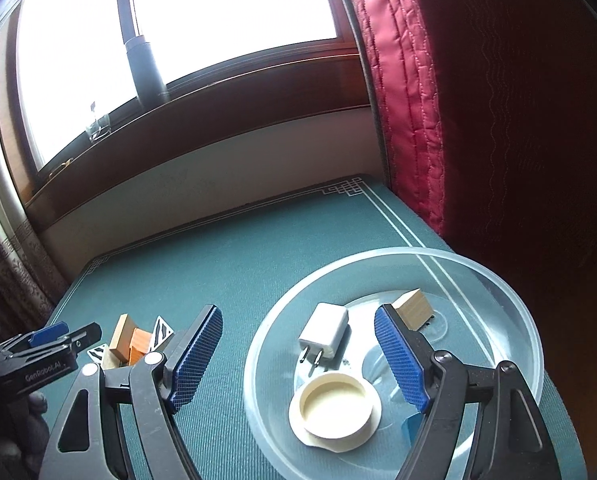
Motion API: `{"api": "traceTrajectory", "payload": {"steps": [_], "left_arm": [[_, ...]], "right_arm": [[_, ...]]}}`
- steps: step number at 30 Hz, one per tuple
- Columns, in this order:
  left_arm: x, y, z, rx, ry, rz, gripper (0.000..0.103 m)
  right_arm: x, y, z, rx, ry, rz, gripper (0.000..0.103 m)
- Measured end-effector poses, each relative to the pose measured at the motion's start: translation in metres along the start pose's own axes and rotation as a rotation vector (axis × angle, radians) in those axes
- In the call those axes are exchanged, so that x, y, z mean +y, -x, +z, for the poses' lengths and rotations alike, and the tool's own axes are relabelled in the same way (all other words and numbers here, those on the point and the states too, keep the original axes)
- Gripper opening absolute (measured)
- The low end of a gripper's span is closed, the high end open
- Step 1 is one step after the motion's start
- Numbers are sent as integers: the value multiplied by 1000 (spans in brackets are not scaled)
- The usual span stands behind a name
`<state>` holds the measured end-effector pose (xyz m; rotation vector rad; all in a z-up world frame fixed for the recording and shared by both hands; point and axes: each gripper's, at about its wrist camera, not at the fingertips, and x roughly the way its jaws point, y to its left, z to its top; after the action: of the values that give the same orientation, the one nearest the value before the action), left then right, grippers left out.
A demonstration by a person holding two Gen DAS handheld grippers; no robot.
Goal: Organize rigid objects
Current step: 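Move both grippers back toward the remaining wooden blocks, then grasp the black-and-white striped triangle block with the left gripper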
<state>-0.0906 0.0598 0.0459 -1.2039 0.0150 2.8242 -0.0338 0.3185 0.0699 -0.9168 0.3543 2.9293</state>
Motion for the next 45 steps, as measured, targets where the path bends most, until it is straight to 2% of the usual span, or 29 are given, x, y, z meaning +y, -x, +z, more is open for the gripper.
{"api": "traceTrajectory", "payload": {"steps": [7, 15, 22, 30, 39, 42, 44, 45], "left_arm": [[23, -10, -8, 30, 41, 15, 71], [22, -22, -23, 70, 6, 20, 73], [25, -32, -26, 92, 7, 15, 73], [25, -45, -30, 117, -15, 11, 73], [28, -55, -28, 136, -10, -3, 73], [29, -55, -28, 135, -17, -4, 64], [27, -54, -28, 125, -31, -7, 47], [25, -54, -29, 120, -41, -4, 44]], "right_arm": [[25, -3, -15, 36, 83, 38, 82], [51, 2, -28, 57, 176, 100, 83], [76, 3, -47, 118, 258, 189, 84], [81, -4, -54, 186, 263, 235, 85], [90, -8, -62, 224, 289, 258, 85], [92, -9, -65, 236, 295, 258, 85], [92, -10, -66, 245, 295, 259, 85], [91, -11, -66, 248, 294, 258, 85]]}}
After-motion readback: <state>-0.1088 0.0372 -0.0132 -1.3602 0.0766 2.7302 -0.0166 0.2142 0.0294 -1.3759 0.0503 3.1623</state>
